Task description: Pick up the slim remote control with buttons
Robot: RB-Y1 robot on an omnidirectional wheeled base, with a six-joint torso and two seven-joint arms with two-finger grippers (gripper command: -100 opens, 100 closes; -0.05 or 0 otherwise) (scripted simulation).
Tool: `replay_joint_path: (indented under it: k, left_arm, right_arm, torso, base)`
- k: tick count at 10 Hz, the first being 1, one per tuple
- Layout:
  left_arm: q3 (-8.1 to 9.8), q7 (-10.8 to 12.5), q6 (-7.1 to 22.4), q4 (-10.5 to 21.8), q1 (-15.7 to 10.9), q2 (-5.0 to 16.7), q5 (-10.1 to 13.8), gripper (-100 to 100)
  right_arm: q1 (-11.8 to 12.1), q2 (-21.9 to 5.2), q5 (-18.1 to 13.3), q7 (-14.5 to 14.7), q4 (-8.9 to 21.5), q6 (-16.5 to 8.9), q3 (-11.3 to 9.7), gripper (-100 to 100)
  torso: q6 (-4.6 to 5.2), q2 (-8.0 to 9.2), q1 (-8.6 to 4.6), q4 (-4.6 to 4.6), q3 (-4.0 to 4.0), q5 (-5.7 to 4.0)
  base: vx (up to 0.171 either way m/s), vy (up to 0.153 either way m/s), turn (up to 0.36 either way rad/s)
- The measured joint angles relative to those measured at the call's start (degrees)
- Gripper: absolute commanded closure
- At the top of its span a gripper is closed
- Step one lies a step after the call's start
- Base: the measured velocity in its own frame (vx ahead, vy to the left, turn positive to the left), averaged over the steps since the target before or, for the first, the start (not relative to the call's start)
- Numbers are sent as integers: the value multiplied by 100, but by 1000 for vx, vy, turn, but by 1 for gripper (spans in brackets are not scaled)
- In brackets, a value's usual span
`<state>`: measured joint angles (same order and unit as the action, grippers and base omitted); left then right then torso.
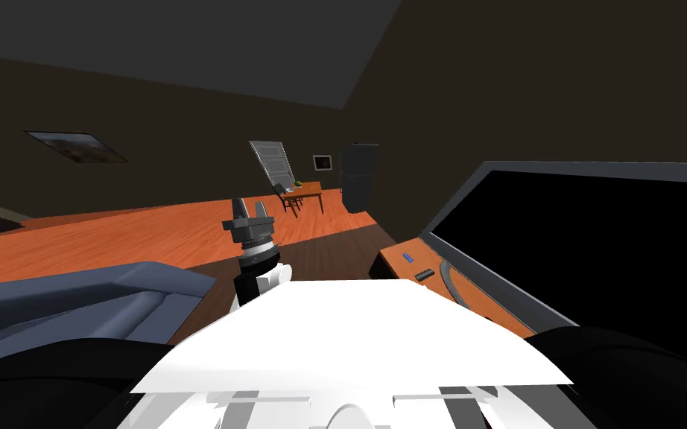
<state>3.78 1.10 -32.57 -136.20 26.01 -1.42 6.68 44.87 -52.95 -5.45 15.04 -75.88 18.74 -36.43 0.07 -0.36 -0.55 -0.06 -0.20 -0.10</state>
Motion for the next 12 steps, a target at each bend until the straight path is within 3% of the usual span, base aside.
replay_joint_path:
  k: [2,4,5,7,8,10,12]
  left_arm:
    - [1,0,0,0,1,0,0,0]
    - [1,0,0,0,1,0,0,0]
    - [0,0,0,0,1,0,0,0]
    - [1,0,0,0,1,0,0,0]
    - [1,0,0,0,2,0,0,0]
    - [0,0,0,0,1,-1,0,0]
    - [1,0,0,0,1,0,0,0]
  right_arm:
    - [51,-194,17,34,164,-290,-136,-100]
    - [82,-225,7,96,324,-513,-231,-100]
    - [-22,-207,2,97,653,-507,-347,-100]
    - [211,-374,29,187,627,-856,-389,-100]
    - [200,-355,26,213,710,-953,-422,-100]
    - [201,-301,18,253,860,-1000,-464,-100]
    - [170,-252,31,294,1019,-1223,-567,-100]
  torso:
    - [6,-5,8,-1,-3,-1]
    - [8,-1,16,0,-1,0]
    - [3,-1,14,0,0,1]
    - [3,-6,-2,-1,-3,-2]
    - [12,-4,12,0,-2,-2]
    - [6,4,42,2,3,7]
    - [7,-5,16,0,-2,0]
  base:
    - [68,-97,293]
    - [49,-90,245]
    - [52,-119,453]
    - [51,-126,275]
    - [20,-38,-69]
    - [31,-56,262]
    - [36,-109,261]
